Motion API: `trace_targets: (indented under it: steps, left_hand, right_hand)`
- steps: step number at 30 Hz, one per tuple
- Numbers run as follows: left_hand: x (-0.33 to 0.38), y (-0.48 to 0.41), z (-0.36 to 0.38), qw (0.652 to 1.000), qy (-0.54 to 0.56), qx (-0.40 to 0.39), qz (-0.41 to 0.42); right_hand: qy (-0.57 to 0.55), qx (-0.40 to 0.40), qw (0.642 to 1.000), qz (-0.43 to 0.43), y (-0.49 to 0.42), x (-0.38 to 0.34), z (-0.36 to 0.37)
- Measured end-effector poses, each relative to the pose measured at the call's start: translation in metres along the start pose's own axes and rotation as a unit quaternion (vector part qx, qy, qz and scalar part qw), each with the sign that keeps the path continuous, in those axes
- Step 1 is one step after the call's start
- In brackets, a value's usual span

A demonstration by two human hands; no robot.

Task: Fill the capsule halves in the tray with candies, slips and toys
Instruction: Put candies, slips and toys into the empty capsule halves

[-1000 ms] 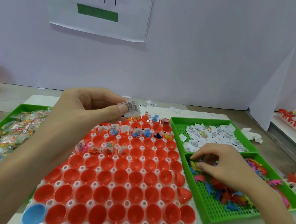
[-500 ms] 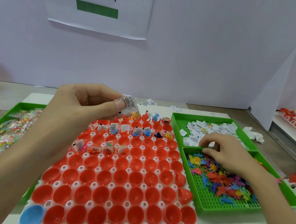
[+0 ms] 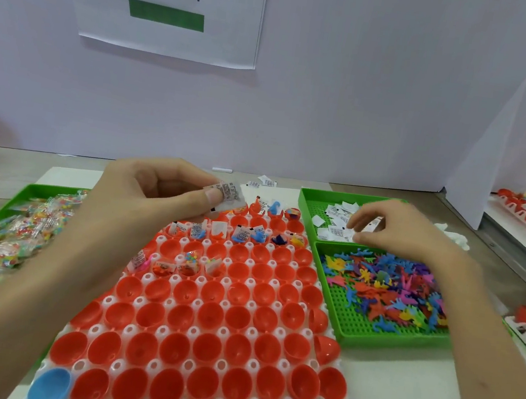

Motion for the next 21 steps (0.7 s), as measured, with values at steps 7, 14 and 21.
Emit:
trace_targets:
  steps: [7,14,21]
  left_hand:
    - [-0.001,0.001,0.001,1.000,-0.018,-0.006,-0.008]
    - [0.000,-0.002,-0.004,1.000,-0.007,0.000,-0.005]
    - [-0.003,-0.001,-0.005,1.000,-0.005,-0.008,-0.001]
  right_hand:
    - [0.053,-0.229,0.968,0.091,-0.015,-0.015,0.006]
    - [0.060,-0.220,0.971,0.075,-0.019,-0.025,0.031]
    - [0.028,-0.160,0.984,0.070,-0.007,-0.021,-0.002]
Point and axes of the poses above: each hand's wrist, its own y-axis away from the middle knuckle, its own z-axis out of the palm, x = y × z, the point moved 2 cm from there along -y, towards the middle knuckle, and after that the axes turned 5 degrees about -z, right-handed, at the moved point
